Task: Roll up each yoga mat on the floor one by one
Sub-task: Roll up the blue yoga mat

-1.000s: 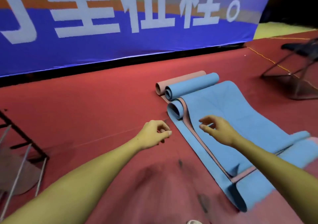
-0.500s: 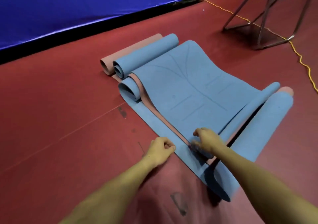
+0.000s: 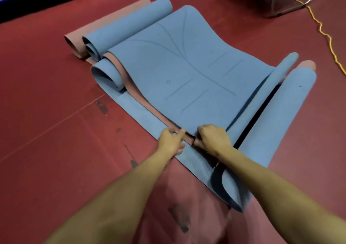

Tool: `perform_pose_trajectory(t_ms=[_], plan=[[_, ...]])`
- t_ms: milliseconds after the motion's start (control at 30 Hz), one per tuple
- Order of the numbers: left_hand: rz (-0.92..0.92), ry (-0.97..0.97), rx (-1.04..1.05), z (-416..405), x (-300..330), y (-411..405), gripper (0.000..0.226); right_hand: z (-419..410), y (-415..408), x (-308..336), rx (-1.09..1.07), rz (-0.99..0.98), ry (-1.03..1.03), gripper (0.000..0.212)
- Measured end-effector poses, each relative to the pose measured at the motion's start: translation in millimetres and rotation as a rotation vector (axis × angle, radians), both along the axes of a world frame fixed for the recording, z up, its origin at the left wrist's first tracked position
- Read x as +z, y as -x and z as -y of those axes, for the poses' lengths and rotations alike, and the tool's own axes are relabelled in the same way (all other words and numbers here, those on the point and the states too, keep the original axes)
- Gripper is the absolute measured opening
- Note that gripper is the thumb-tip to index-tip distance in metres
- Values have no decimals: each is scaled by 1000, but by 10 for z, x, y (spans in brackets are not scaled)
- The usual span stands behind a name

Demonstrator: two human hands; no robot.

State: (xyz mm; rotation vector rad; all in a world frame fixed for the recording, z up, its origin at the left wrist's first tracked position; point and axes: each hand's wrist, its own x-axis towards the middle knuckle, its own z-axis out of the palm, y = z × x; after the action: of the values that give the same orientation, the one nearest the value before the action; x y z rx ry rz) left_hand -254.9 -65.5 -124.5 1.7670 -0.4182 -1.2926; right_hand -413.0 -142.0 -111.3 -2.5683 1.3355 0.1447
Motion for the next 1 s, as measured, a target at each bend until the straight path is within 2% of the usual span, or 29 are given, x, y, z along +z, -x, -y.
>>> perform_pose_trajectory(t_ms=[67, 100, 133, 200, 233, 300, 433, 500, 633, 800, 1000], plan=[[-108, 50, 124, 103, 12, 10, 79, 21, 92, 77, -72, 119, -55, 24], [-156, 53, 147, 145, 33, 11, 84, 16, 124, 134, -85, 172, -69, 26], [-191, 61, 159, 184, 61, 13, 75, 0, 131, 203, -78, 220, -73, 31], [-186, 117, 219, 275, 103, -6, 35, -74, 47, 384, -26, 261, -73, 32], [-110, 148, 267, 311, 121, -39, 18, -122, -30, 452, 19, 253, -74, 25], [105, 180, 315, 304, 170, -205, 12, -191, -204, 500, 70, 244, -83, 19], [369, 194, 297, -185, 275, -924, 16, -266, -463, 574, -18, 474, -231, 44], [428, 154, 293, -574, 293, -1384, 21, -157, -517, 629, -52, 532, -219, 50], [368, 45, 278, -1468, 357, -1983, 17, 334, -574, 607, -156, 444, -161, 66], [273, -68, 177, -2295, 209, -2140, 17, 742, -512, 333, -321, 232, -178, 81], [141, -152, 28, -2493, 140, -2164, 22, 832, -121, -109, -435, 119, -280, 115]])
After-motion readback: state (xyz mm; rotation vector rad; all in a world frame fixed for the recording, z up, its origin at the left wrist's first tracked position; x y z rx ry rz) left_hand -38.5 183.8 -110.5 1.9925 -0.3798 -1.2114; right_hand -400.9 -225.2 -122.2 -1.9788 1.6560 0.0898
